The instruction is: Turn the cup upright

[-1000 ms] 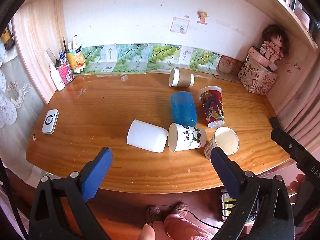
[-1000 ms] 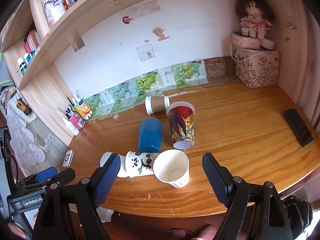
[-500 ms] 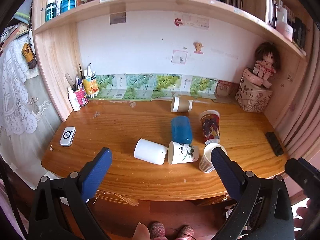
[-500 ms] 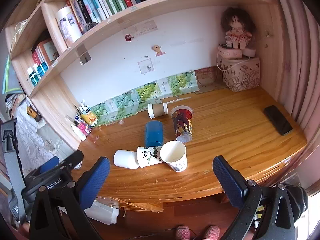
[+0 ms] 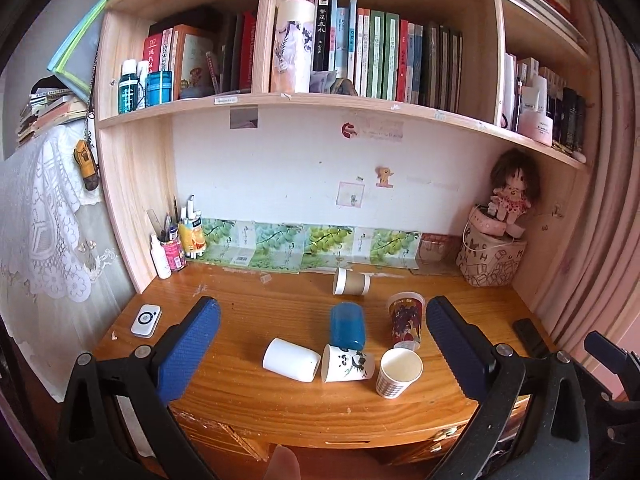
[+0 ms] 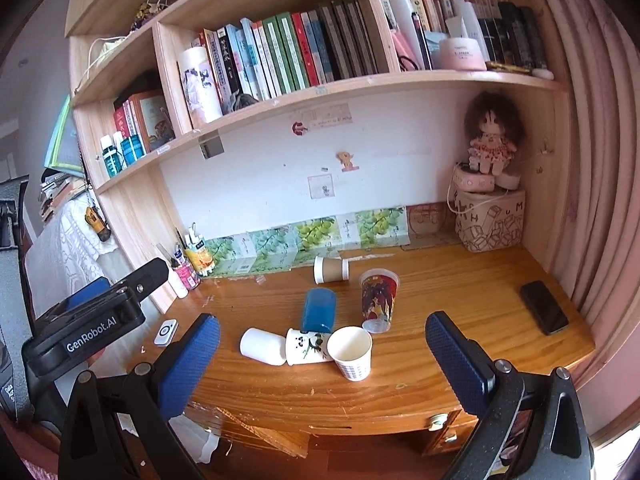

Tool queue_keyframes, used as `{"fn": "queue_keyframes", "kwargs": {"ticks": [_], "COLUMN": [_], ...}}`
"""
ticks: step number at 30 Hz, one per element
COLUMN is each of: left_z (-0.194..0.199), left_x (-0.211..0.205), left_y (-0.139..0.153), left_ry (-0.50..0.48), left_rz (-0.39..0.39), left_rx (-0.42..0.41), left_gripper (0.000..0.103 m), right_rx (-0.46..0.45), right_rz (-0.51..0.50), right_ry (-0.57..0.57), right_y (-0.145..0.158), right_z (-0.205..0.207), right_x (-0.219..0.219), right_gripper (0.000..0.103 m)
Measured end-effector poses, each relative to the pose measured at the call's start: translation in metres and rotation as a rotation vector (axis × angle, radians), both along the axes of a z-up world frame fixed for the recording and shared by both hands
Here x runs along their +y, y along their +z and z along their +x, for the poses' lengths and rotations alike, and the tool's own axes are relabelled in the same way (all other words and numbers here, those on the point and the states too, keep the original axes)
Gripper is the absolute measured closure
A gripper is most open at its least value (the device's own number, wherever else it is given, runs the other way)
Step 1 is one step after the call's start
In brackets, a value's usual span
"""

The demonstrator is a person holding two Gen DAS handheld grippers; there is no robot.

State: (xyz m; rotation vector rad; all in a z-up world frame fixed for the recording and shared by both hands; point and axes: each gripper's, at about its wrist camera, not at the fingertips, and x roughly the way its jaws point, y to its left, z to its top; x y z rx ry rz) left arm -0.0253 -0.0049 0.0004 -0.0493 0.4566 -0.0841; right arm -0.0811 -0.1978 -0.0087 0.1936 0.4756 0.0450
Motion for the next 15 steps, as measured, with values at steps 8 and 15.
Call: {"fn": "queue_keyframes", "kwargs": {"ticks": [8, 15], "left_z": [-0.017, -0.026], "left_x": [-0.006, -0.012], "left_y": [0.005, 0.011], "left_ry": [0.004, 0.016], "left_rz": [0.003, 0.024], "left_rx": [-0.076, -0.137], "left_gripper": [0.0, 0.0], "right_rx": [-0.116, -0.16], "right_rz": [-0.03, -0.025], "right_ry": [0.009, 0.029], "right_y": [0.013, 0.014], "right_z": [-0.012, -0.016], "right_x": [-0.003, -0.003], "right_gripper": [0.0, 0.0]}}
